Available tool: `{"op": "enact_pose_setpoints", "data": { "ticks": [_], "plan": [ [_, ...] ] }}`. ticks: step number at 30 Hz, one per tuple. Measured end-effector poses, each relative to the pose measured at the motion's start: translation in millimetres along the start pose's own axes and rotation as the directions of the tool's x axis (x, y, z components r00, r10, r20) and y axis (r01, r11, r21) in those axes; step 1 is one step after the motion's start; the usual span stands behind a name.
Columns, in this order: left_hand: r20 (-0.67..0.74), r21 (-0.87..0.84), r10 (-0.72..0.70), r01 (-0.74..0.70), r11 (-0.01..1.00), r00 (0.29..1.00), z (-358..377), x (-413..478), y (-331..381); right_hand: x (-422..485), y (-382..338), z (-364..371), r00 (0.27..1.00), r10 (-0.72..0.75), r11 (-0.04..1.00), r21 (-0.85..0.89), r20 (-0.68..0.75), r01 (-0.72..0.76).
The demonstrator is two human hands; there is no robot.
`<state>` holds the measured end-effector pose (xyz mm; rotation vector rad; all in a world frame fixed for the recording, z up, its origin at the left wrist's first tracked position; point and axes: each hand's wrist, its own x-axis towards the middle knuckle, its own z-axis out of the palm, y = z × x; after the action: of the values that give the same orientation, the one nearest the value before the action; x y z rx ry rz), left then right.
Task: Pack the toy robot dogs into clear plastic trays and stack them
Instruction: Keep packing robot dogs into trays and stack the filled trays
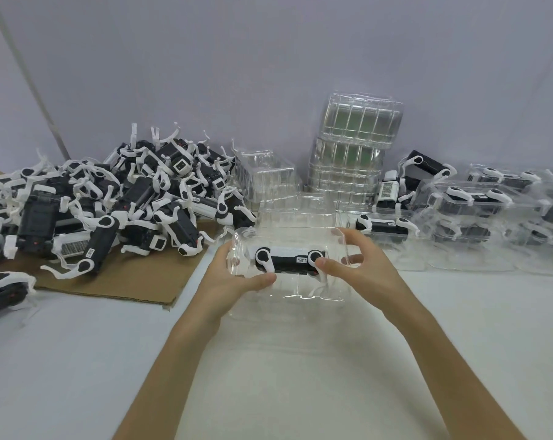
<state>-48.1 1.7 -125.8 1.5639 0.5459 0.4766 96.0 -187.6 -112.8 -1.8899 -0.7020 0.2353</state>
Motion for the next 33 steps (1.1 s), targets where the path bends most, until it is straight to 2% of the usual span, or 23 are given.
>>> {"op": "enact_pose_setpoints", "data": {
  "ticks": [6, 8, 9, 11, 13, 14, 15, 17, 19, 22, 25, 28, 33],
  "plan": [
    [0.022, 0.016, -0.022, 0.022, 1.0, 1.0, 0.4, 1.2, -0.6, 3.0, 2.1, 5.3, 0.99, 0.123, 0.992, -0.036, 0.07, -0.12],
    [-0.011, 0.028, -0.025, 0.026, 0.999, 1.0, 0.7, 1.9, 0.0, 1.6, 3.5, 8.3, 0.992, 0.109, 0.982, -0.163, 0.068, -0.097],
    [-0.034, 0.029, -0.018, 0.019, 0.999, 0.999, 0.9, 2.1, 0.0, -0.8, 3.0, 10.0, 0.997, 0.06, 0.961, -0.273, 0.051, -0.044],
    [-0.086, 0.006, 0.003, -0.003, 1.0, 0.996, 1.0, 2.0, 0.7, -8.4, -3.7, 14.3, 0.989, -0.144, 0.892, -0.432, 0.018, 0.137],
    [-0.115, -0.022, 0.017, -0.02, 1.0, 0.993, 0.8, 1.7, 1.7, -16.9, -14.4, 20.8, 0.939, -0.33, 0.828, -0.448, 0.097, 0.337],
    [-0.127, -0.019, 0.024, -0.026, 0.999, 0.992, 1.1, 1.2, 2.2, -20.6, -18.0, 25.7, 0.912, -0.368, 0.79, -0.456, 0.183, 0.41],
    [-0.13, -0.012, 0.03, -0.032, 0.999, 0.991, 1.2, 1.2, 1.9, -23.9, -19.4, 31.3, 0.887, -0.365, 0.742, -0.488, 0.282, 0.46],
    [-0.134, 0.004, 0.042, -0.042, 0.999, 0.99, 2.2, 1.1, 0.7, -28.1, -15.3, 40.9, 0.856, -0.271, 0.622, -0.599, 0.439, 0.504],
    [-0.146, 0.018, 0.049, -0.047, 0.999, 0.988, 2.3, 1.2, -0.4, -26.3, -11.7, 42.7, 0.85, -0.233, 0.563, -0.648, 0.472, 0.514],
    [-0.172, 0.036, 0.032, -0.026, 0.999, 0.985, 3.1, 1.9, -0.5, -19.7, -11.8, 37.2, 0.857, -0.278, 0.612, -0.608, 0.433, 0.506],
    [-0.189, 0.056, 0.035, -0.025, 0.998, 0.981, 3.7, 1.9, 0.2, -19.1, -9.8, 37.5, 0.84, -0.356, 0.594, -0.594, 0.41, 0.542],
    [-0.215, 0.024, 0.067, -0.063, 0.998, 0.974, 4.9, 1.4, 1.1, -20.0, -7.7, 41.1, 0.854, -0.365, 0.62, -0.587, 0.371, 0.52],
    [-0.417, -0.166, 0.094, -0.178, 0.97, 0.904, 2.4, 0.3, 8.1, -16.9, -8.5, 40.5, 0.87, -0.397, 0.675, -0.549, 0.293, 0.493]
  ]
}}
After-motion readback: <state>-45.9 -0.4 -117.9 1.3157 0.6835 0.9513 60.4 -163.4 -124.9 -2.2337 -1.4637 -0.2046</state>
